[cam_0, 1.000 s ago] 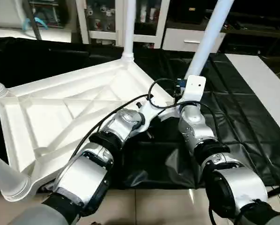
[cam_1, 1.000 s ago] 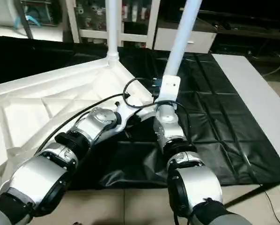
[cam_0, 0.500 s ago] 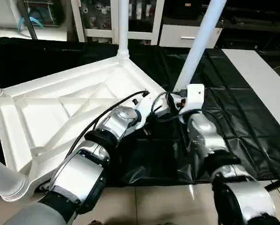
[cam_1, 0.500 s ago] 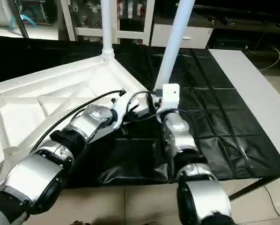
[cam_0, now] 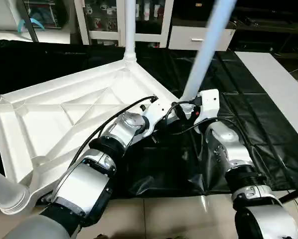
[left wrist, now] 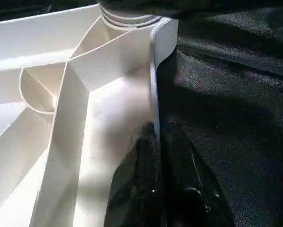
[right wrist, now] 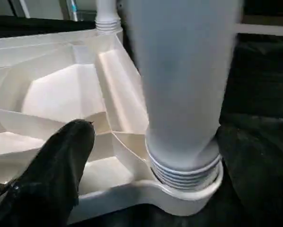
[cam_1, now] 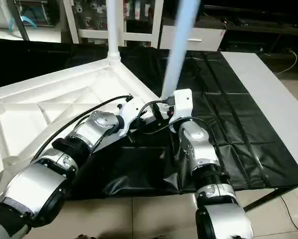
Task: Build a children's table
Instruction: Insert table leg to table base
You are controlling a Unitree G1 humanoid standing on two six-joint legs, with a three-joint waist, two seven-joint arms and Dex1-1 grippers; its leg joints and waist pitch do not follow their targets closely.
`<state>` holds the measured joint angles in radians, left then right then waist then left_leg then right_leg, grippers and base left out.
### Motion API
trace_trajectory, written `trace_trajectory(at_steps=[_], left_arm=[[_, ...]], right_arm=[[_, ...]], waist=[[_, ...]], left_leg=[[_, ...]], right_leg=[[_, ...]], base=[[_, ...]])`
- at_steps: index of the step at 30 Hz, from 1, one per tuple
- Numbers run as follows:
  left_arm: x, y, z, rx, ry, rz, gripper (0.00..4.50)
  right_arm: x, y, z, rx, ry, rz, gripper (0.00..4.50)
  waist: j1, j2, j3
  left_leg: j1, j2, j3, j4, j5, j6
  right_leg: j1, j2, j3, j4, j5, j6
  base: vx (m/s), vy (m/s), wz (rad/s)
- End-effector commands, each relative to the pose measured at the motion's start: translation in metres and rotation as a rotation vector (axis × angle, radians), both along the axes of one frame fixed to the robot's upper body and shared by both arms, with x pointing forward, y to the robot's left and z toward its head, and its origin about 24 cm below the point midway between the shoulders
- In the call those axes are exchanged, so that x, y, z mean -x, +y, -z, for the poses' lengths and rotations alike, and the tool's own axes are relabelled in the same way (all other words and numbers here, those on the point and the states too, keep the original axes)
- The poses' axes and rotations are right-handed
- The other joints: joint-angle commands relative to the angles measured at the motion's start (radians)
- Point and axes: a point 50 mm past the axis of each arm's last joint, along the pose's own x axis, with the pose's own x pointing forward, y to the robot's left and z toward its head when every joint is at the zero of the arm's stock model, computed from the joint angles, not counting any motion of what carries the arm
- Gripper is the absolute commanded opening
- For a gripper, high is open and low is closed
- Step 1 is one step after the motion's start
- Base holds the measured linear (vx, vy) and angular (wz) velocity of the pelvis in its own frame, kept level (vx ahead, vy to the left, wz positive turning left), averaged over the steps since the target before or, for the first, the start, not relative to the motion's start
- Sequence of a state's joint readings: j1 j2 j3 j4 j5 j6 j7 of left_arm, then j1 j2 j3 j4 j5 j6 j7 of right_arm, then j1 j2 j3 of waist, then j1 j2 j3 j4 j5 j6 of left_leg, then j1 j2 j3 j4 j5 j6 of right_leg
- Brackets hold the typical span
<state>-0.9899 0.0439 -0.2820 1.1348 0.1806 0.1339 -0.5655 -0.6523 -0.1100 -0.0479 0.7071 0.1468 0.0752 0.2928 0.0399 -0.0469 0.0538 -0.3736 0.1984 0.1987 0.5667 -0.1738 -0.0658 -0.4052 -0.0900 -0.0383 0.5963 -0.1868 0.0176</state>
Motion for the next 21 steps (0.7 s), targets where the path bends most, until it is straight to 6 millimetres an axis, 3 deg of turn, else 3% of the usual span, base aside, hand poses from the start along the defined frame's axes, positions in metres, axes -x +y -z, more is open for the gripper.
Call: trace_trajectory(at_steps=[1,9,21], left_arm=[[-0.0045,0.0026,-0.0081,-0.011,-0.038,0.009,0.00],[-0.0048,0.0032,-0.0087,-0.013,-0.040,0.010,0.00],[0.0008,0.0016,-0.0031,-0.026,-0.036,0.083,0.00]], right_arm=[[0.0016,-0.0029,-0.0016,0.010,-0.003,0.001,4.41],[-0.0018,-0.0098,-0.0105,0.024,-0.060,0.074,4.41],[0.0041,-0.0081,-0.0035,0.037,-0.052,0.042,4.41]], waist=[[0.016,0.003,-0.073],[0.021,0.002,-0.076],[0.034,0.002,-0.077]], left_leg=[[0.018,0.028,-0.009,-0.046,-0.077,0.123],[0.019,0.026,-0.008,-0.042,-0.055,0.128],[0.019,0.026,-0.009,-0.039,-0.047,0.134]], right_leg=[[0.059,-0.049,0.029,-0.040,0.120,-0.330],[0.060,-0.048,0.029,-0.036,0.150,-0.337],[0.062,-0.049,0.028,-0.032,0.164,-0.335]], base=[[0.000,0.000,0.00],[0.000,0.000,0.00],[0.000,0.000,0.00]])
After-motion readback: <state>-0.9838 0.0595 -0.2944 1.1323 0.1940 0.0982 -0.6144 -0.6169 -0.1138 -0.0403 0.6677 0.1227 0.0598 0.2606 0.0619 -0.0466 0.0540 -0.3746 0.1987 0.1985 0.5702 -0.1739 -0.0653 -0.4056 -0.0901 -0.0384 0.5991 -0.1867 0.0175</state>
